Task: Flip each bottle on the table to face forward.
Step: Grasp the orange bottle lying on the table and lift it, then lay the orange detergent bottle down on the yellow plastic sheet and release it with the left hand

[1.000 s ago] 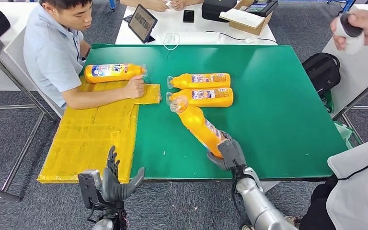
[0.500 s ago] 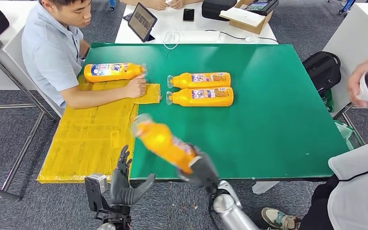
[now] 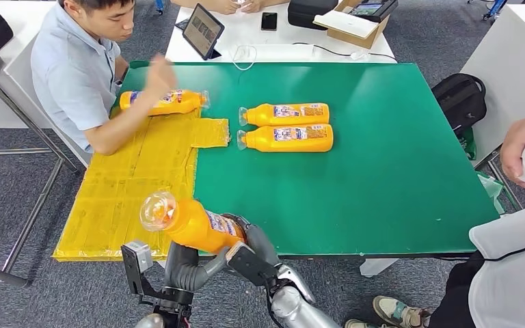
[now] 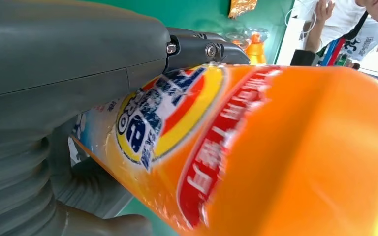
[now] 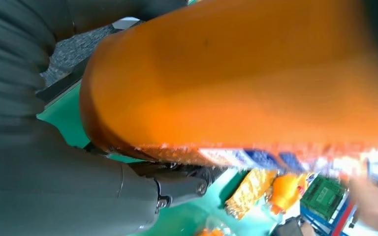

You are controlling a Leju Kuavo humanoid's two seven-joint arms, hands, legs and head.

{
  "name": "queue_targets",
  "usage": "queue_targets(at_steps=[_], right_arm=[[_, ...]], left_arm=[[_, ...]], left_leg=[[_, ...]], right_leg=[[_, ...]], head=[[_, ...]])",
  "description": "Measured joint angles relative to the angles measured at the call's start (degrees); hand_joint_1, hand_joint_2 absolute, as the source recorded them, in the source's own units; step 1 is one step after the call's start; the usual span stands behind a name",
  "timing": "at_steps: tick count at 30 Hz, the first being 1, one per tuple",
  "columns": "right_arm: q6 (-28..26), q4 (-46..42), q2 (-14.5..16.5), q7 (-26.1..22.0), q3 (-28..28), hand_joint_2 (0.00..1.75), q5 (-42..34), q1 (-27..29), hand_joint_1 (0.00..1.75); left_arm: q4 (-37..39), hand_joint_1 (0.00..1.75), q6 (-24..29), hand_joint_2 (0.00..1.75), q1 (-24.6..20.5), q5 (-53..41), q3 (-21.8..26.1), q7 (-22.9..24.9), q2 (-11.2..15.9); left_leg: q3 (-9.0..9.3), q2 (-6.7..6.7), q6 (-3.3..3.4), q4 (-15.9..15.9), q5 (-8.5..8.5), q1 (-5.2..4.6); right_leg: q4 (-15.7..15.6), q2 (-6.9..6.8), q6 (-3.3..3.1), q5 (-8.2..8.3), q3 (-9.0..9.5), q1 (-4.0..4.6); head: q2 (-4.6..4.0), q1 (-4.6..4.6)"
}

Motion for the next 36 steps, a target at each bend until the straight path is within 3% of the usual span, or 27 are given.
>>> queue_targets(at_steps=[3,7,8,10,14,15,19,25,29,36], right_arm=[[-0.8,1.0,0.8,0.4,1.5,1.75,0.2,-0.2,1.75],[-1.5,2.2,1.0,0.7,2.9,1.75,0.2,-0.7,1.56],[-1.7,2.4,1.0,0.7,3.1,1.75,0.3,-0.8,1.52],[-2.1,2.7,1.0,0.7,3.7,1.75,0.4,-1.0,1.48],[-2.4,3.0,1.0,0.6,4.4,1.75,0.5,-1.1,0.06],[-2.4,3.0,1.0,0.6,4.6,1.75,0.5,-1.1,0.00],[-2.2,3.0,1.0,-0.1,5.8,0.00,-0.5,-0.9,0.00],[-4.7,1.8,-0.2,-4.1,7.5,0.00,-1.6,0.3,0.00],[-7.8,-4.5,-2.9,-6.0,7.9,0.00,-4.2,4.8,0.00],[-19.7,-16.1,-9.8,-6.3,3.8,0.00,-7.7,12.7,0.00]], left_arm=[[0.0,0.24,-0.6,1.75,-0.1,1.1,0.2,0.7,0.1],[0.0,1.69,-1.2,1.75,-0.1,2.7,0.8,1.8,0.3],[0.1,1.75,-1.2,1.75,-0.1,3.1,0.9,2.1,0.3],[0.2,1.75,-1.3,1.75,-0.1,3.8,1.1,2.8,0.4],[0.3,1.75,-1.4,1.75,-0.1,4.7,1.4,3.5,0.4],[0.4,1.75,-1.4,1.75,-0.2,5.1,1.6,3.7,0.4],[0.6,1.75,-2.8,1.75,-0.4,7.7,2.2,4.6,0.4],[-0.5,1.75,-5.4,1.75,0.0,10.5,3.5,4.2,0.4],[-3.0,1.75,-5.9,1.75,1.1,11.4,5.2,4.6,0.8],[-2.9,1.75,10.8,1.75,0.9,-11.3,12.6,-0.5,2.8]], left_leg=[[0.00,-0.01,0.00,0.0,0.00,0.01],[0.00,0.01,0.00,0.0,0.00,0.01],[0.00,0.01,0.00,0.0,0.00,0.01],[0.00,0.00,0.00,0.0,0.00,0.01],[-0.01,0.00,0.00,0.0,0.00,0.00],[-0.01,0.00,0.00,0.0,0.00,0.00],[-0.01,0.00,0.00,0.0,0.00,0.00],[-0.01,0.00,0.00,0.0,0.00,0.00],[-0.05,-0.03,0.00,0.0,-0.02,0.00],[-0.07,-0.06,0.00,0.0,-0.02,-0.01]], right_leg=[[0.0,0.00,0.00,0.00,-0.01,0.01],[0.0,0.00,0.00,0.00,-0.02,0.01],[0.0,0.00,0.00,0.00,-0.02,0.01],[0.0,0.00,0.00,0.00,-0.02,0.00],[0.0,0.00,0.00,0.00,-0.02,0.00],[0.0,0.00,0.00,0.00,-0.02,0.00],[0.0,0.00,0.00,0.00,-0.02,0.00],[0.0,0.00,-0.01,-0.01,-0.03,0.00],[0.0,-0.02,-0.01,-0.03,-0.06,0.00],[0.0,-0.03,-0.01,-0.03,-0.09,0.00]], head=[[0.00,0.00],[0.00,0.01],[0.00,0.01],[0.00,0.01],[0.00,0.01],[0.00,0.01],[0.00,0.00],[0.00,0.01],[0.00,0.01],[0.00,0.01]])
